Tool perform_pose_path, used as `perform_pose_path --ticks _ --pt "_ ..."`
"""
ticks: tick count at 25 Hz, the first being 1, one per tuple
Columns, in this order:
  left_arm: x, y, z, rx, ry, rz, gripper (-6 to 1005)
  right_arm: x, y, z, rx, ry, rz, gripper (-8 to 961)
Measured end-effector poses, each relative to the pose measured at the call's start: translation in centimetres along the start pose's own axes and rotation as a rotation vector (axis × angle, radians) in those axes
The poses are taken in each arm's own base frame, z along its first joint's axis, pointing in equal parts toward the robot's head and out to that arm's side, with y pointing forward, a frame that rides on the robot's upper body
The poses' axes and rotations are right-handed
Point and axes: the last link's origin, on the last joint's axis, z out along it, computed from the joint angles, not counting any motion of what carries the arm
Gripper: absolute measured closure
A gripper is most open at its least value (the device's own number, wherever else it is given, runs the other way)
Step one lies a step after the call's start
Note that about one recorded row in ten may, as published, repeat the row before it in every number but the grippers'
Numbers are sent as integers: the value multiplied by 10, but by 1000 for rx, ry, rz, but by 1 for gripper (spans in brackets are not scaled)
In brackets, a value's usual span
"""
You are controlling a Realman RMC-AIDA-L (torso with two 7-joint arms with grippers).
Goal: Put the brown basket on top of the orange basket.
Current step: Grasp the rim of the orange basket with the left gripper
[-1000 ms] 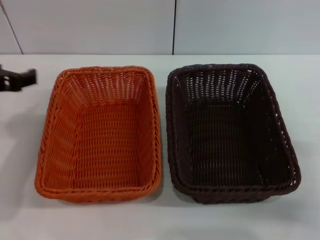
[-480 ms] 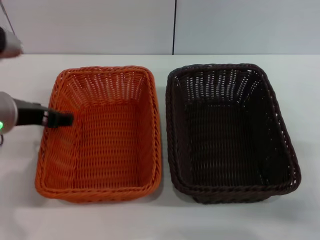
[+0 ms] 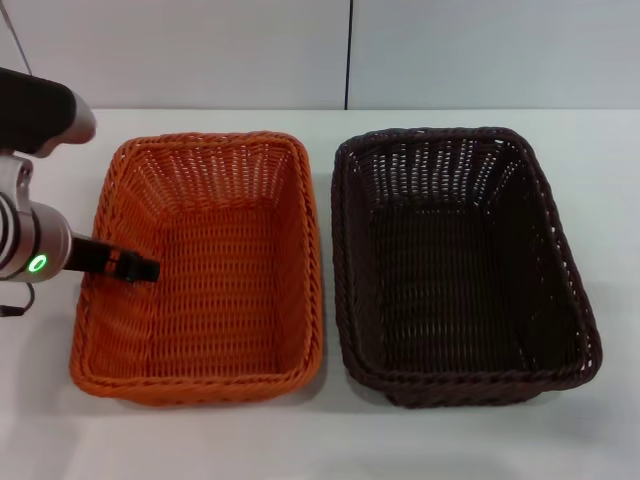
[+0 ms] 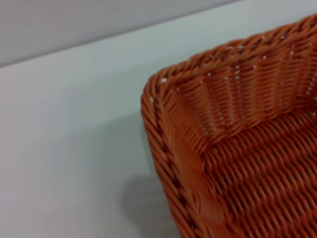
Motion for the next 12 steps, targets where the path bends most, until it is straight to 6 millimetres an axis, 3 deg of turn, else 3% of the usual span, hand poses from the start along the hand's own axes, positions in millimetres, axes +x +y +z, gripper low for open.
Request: perform_pose_path --ticks 12 --pt "3 3 13 6 -57 47 310 0 2 -2 -8 0 3 153"
